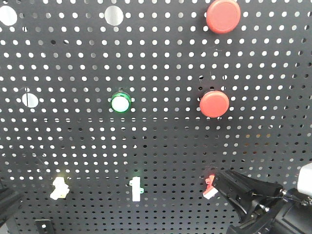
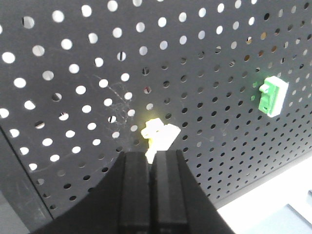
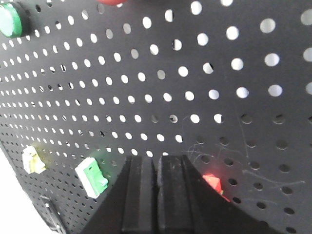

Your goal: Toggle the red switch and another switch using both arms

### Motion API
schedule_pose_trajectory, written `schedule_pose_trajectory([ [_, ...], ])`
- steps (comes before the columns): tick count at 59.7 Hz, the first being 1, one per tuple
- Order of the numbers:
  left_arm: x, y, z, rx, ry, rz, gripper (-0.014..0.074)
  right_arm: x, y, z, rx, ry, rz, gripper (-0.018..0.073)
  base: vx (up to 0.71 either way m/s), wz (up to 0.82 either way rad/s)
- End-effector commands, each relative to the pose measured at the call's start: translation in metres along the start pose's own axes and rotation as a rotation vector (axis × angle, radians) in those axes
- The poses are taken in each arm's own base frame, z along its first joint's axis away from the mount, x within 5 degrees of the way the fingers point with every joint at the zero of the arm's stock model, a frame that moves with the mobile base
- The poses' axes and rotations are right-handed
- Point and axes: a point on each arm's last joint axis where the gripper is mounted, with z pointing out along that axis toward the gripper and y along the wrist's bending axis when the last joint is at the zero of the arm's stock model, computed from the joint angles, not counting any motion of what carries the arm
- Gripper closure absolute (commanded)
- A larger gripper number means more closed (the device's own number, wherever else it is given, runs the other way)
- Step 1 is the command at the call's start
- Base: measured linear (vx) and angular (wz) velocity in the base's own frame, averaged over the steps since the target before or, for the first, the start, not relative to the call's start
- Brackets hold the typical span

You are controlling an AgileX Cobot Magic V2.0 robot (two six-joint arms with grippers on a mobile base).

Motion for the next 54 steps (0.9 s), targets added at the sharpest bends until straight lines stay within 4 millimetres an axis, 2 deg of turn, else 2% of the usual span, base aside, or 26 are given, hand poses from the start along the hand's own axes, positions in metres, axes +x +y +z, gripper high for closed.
schedule_pose_trajectory([
  [1, -0.017, 0.001, -0.004, -0.001, -0.111, -0.022, 0.0594, -0.021, 0.006, -0.002, -0.037, -0.121, -0.011, 0.0566, 0.00, 0.00],
  [12, -0.014, 0.001, -0.005, -0.004, -0.113, -0.022, 0.0594, -0.021, 0.006, -0.002, -0.037, -0.121, -0.011, 0.0566, 0.00, 0.00],
  [18, 0.000, 0.001, -0.013, -0.017, -0.116, -0.020, 0.0594, -0.021, 0.006, -0.002, -0.037, -0.120, -0.011, 0.0566, 0.00, 0.00],
  [37, 0.094, 0.010, -0.058, -0.265, -0.241, -0.042, 0.0594, -0.021, 0.005, -0.002, -0.035, -0.119, -0.008, 0.0566, 0.00, 0.00],
  [54, 0.142, 0.007, -0.071, -0.389, -0.312, -0.036, 0.0594, -0.021, 0.005, -0.002, -0.035, -0.119, -0.008, 0.0566, 0.00, 0.00],
])
